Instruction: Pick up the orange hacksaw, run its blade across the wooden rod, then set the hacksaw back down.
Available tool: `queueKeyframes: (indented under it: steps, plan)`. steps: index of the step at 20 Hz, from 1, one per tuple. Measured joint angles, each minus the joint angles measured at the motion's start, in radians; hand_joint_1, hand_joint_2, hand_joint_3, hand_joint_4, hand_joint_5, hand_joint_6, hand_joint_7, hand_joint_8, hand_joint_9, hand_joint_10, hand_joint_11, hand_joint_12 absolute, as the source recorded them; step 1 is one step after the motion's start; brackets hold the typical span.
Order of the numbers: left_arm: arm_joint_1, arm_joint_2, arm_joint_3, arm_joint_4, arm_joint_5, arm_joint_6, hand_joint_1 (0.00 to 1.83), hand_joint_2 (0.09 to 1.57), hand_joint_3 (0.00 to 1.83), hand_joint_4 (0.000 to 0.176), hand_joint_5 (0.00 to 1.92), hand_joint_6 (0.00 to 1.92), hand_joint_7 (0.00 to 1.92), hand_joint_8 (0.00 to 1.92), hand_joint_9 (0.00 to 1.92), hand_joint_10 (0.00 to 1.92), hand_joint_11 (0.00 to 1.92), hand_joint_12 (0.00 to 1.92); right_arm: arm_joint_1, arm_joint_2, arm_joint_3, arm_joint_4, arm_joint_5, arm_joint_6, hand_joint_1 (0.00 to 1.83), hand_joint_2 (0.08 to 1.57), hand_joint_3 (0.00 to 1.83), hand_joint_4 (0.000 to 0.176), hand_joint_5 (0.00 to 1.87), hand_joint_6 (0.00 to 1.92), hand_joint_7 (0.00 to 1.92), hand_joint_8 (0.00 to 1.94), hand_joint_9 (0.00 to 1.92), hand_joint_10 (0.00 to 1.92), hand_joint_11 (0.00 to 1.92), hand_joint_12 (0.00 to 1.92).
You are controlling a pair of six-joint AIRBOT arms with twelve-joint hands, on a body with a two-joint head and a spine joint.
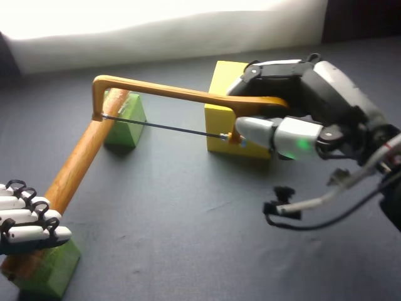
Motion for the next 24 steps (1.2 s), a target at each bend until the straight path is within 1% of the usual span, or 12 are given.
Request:
queueKeyframes:
  steps: [3,5,8,13,15,17,19,20,21,22,23,24]
  plan:
    - [0.0,0.0,0.0,0.0,0.0,0.0,0.0,1.18,0.0,0.0,0.11,0.01,0.1,0.01,0.09,0.01,0.0,0.24,-0.045,0.035,-0.036,0.002,0.003,-0.002,1.26,1.11,0.0,0.0,0.9,0.96,1.1,0.98,1.19,0.8,1.0,1.29]
    - [0.0,0.0,0.0,0.0,0.0,0.0,0.0,1.18,0.0,0.0,0.11,0.0,0.09,0.0,0.09,0.0,0.0,0.23,-0.074,0.045,-0.041,0.001,0.016,0.006,1.25,1.12,0.0,0.0,0.89,0.99,1.08,1.01,1.17,0.8,0.99,1.3]
    - [0.0,0.0,0.0,0.0,0.001,0.0,0.0,1.19,0.0,0.0,0.1,0.0,0.08,0.0,0.08,0.0,0.0,0.23,-0.144,0.051,-0.042,0.001,0.068,0.024,1.26,1.11,0.0,0.0,0.9,0.96,1.1,0.97,1.19,0.78,1.01,1.26]
    - [-0.001,0.0,0.0,0.0,0.001,0.0,0.0,1.19,0.0,0.0,0.1,0.0,0.09,0.0,0.08,0.0,0.0,0.22,-0.195,0.004,0.049,-0.077,0.108,0.069,1.26,1.12,0.0,0.0,0.89,0.98,1.09,1.01,1.17,0.82,1.0,1.3]
    - [-0.001,-0.002,0.0,0.0,0.0,0.0,0.0,1.19,0.0,0.0,0.09,0.0,0.08,0.0,0.08,0.0,0.0,0.22,-0.214,-0.013,0.058,-0.097,0.117,0.072,1.26,1.11,0.0,0.0,0.89,0.98,1.1,0.98,1.18,0.79,1.01,1.28]
    - [-0.001,-0.002,0.0,-0.001,0.0,0.0,0.0,1.19,0.0,0.0,0.09,0.0,0.08,0.0,0.08,0.0,0.0,0.21,-0.237,-0.025,0.058,-0.102,0.117,0.072,1.25,1.12,0.0,0.0,0.87,1.01,1.07,1.02,1.17,0.78,1.0,1.29]
    - [-0.002,-0.002,0.0,0.0,0.0,0.0,0.0,1.19,0.0,0.0,0.1,0.0,0.08,0.0,0.07,0.0,0.0,0.21,-0.253,-0.034,0.06,-0.106,0.111,0.07,1.24,1.14,0.0,0.0,0.85,1.04,1.04,1.08,1.13,0.83,0.97,1.32]
    - [-0.006,-0.002,0.0,0.0,0.0,0.0,0.0,1.19,0.0,0.0,0.08,0.0,0.07,0.0,0.07,0.0,0.0,0.21,-0.258,-0.039,0.065,-0.112,0.114,0.066,1.36,1.1,0.0,0.0,0.88,0.91,1.03,0.95,1.09,1.09,0.96,1.31]
    - [-0.006,-0.003,0.0,0.0,0.0,0.0,0.0,1.19,0.0,0.0,0.08,0.0,0.07,0.0,0.07,0.0,0.0,0.21,-0.261,-0.041,0.069,-0.121,0.115,0.063,1.38,1.09,0.0,0.0,0.89,0.89,1.03,0.93,1.08,1.13,0.96,1.28]
    - [-0.006,-0.003,0.0,0.0,0.0,0.0,0.0,1.19,0.0,0.0,0.08,0.0,0.07,0.0,0.07,0.0,0.0,0.21,-0.266,-0.044,0.076,-0.134,0.116,0.063,1.39,1.1,0.0,0.0,0.88,0.9,1.02,0.94,1.08,1.13,0.96,1.26]
    - [-0.006,-0.003,-0.001,0.0,0.001,0.0,0.0,1.19,0.0,0.0,0.09,0.0,0.08,0.0,0.08,0.01,0.01,0.22,-0.274,-0.051,0.09,-0.159,0.119,0.063,1.27,1.13,0.01,0.0,0.83,1.05,1.02,1.05,1.05,0.99,0.95,1.29]
    - [-0.006,-0.003,-0.003,0.0,0.002,0.0,0.0,1.18,0.0,0.0,0.1,0.01,0.08,0.0,0.08,0.0,0.0,0.22,-0.282,-0.056,0.105,-0.191,0.116,0.065,1.24,1.16,0.0,0.0,0.78,1.13,1.0,1.11,1.05,0.91,0.94,1.3]
